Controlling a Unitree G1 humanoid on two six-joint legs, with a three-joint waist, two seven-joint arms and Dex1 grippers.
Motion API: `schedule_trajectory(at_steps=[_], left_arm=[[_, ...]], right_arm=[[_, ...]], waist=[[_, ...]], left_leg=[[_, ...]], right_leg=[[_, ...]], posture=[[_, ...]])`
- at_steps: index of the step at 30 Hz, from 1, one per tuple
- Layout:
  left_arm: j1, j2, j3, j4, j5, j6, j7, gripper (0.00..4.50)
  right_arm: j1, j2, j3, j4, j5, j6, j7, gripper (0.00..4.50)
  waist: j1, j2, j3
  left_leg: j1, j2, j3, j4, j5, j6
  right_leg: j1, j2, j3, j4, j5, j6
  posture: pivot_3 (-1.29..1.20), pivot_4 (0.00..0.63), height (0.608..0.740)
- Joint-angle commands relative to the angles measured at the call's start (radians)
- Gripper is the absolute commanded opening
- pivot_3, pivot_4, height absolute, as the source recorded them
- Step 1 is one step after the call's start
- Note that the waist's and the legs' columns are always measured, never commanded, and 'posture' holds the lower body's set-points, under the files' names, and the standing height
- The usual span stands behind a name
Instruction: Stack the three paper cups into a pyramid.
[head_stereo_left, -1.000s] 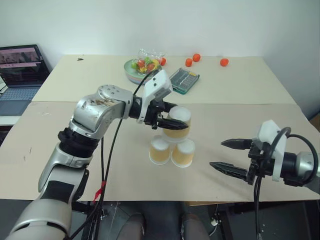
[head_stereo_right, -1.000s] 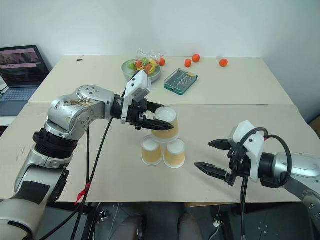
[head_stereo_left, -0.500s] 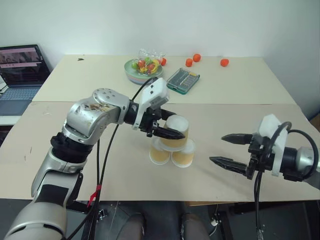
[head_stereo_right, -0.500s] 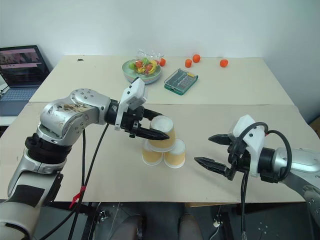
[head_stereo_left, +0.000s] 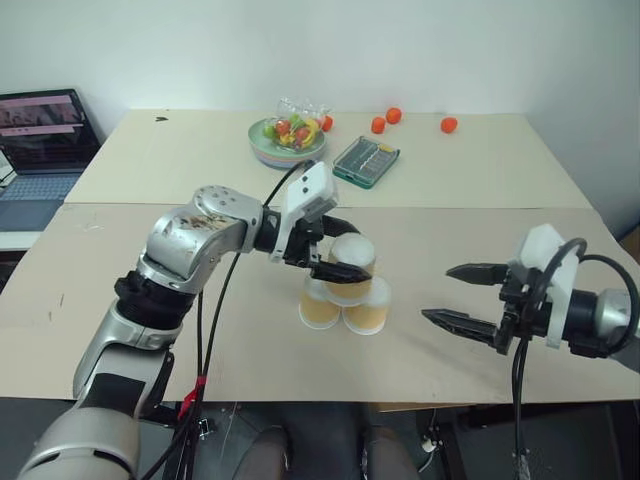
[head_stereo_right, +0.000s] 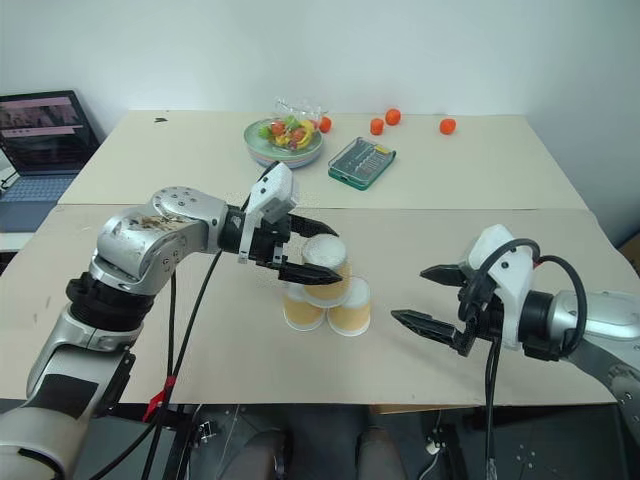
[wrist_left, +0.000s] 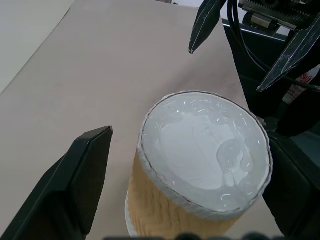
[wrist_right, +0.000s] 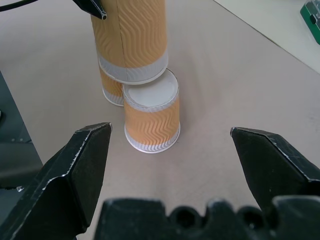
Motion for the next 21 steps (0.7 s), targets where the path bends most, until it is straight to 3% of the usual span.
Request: schedule_trajectory(at_steps=[1, 21], left_arm=[[-0.028, -0.007, 0.038, 0.005, 0.002, -0.018, 0.006, 4.44], [-0.117, -0.089, 0.132, 0.029, -0.08, 0.08, 0.068, 4.44]], right_arm=[[-0.013, -0.015, -0.008, -0.002, -0.002, -0.012, 0.004, 4.5], [-0.023, -0.022, -0.001, 0.027, -0.026, -0.02, 0.025, 4.5]], waist=[[-0.001, 0.0, 0.0], [-0.001, 0.0, 0.0]], left_leg=[[0.0, 0.0, 0.0, 0.0, 0.0, 0.0], [0.0, 0.0, 0.0, 0.002, 0.0, 0.001]], right_leg=[[0.0, 0.0, 0.0, 0.0, 0.0, 0.0], [0.0, 0.0, 0.0, 0.001, 0.0, 0.0]], posture=[[0.0, 0.15, 0.74], [0.0, 0.15, 0.74]])
